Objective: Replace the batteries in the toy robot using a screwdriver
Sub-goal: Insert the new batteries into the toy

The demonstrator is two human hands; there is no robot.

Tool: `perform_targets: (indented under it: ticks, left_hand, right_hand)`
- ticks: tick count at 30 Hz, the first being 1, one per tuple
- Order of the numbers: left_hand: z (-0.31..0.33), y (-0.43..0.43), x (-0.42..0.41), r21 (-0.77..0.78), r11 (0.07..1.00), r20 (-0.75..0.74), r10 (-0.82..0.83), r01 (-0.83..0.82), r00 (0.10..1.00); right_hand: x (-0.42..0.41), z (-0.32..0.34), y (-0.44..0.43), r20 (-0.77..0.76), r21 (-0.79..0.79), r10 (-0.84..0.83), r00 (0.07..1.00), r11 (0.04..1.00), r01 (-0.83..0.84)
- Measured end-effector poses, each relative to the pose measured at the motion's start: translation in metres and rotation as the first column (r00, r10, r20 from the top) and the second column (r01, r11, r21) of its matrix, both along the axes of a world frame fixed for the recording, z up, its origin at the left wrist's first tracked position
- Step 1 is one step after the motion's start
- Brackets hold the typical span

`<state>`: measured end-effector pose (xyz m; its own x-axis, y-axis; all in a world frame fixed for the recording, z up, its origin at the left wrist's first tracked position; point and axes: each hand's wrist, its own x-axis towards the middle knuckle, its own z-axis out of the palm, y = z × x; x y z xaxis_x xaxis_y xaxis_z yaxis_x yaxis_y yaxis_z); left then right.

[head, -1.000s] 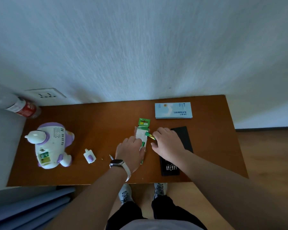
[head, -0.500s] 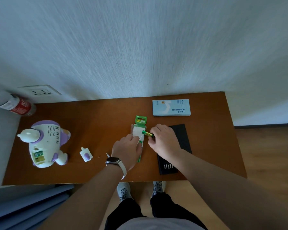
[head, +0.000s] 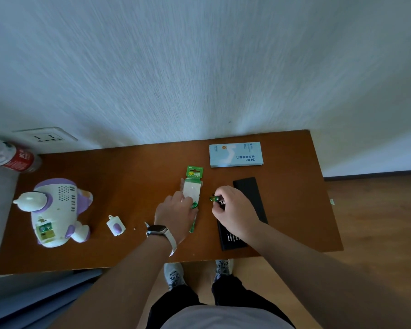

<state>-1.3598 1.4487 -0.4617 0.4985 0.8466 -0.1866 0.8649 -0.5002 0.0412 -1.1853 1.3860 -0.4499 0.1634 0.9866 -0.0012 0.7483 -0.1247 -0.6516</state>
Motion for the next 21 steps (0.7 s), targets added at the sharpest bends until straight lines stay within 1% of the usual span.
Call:
perform_targets:
  ticks: [3, 6, 9, 12, 14, 16, 18, 21]
  left_hand:
    - [0.002, 0.001, 0.000, 0.023, 1.000, 0.032, -0.009, 0.008, 0.999]
    - [0.001, -0.001, -0.002, 0.081, 0.997, 0.153, -0.010, -0.002, 0.988]
    - [0.003, -0.005, -0.004, 0.154, 0.988, 0.286, -0.021, -0.024, 0.958]
    - [0.010, -0.006, -0.007, 0.182, 0.982, 0.362, -0.014, -0.056, 0.932]
    - [0.020, -0.007, -0.009, 0.151, 0.987, 0.437, -0.013, -0.059, 0.899]
    - [0.032, -0.009, -0.012, 0.088, 0.991, 0.516, 0.037, -0.096, 0.856]
    - [0.042, -0.012, -0.017, -0.019, 0.985, 0.562, 0.155, -0.174, 0.812]
    - [0.055, -0.014, -0.029, -0.188, 0.947, 0.576, 0.320, -0.259, 0.752]
  right_hand:
    - [-0.001, 0.004, -0.002, -0.040, -0.033, -0.002, 0.999, 0.999, 0.000]
    - [-0.001, 0.010, -0.003, -0.072, -0.071, -0.020, 0.997, 0.997, 0.015]
    - [-0.003, 0.019, -0.003, -0.113, -0.082, -0.039, 0.993, 0.996, 0.029]
    - [-0.005, 0.026, -0.002, -0.145, -0.088, -0.032, 0.989, 0.996, 0.019]
    - [-0.007, 0.031, -0.001, -0.159, -0.087, -0.031, 0.987, 0.996, 0.017]
    - [-0.010, 0.036, 0.001, -0.178, -0.107, -0.028, 0.984, 0.994, 0.009]
    - [-0.014, 0.042, 0.004, -0.190, -0.130, -0.020, 0.982, 0.991, -0.005]
    - [-0.025, 0.053, 0.009, -0.213, -0.142, 0.007, 0.977, 0.989, -0.038]
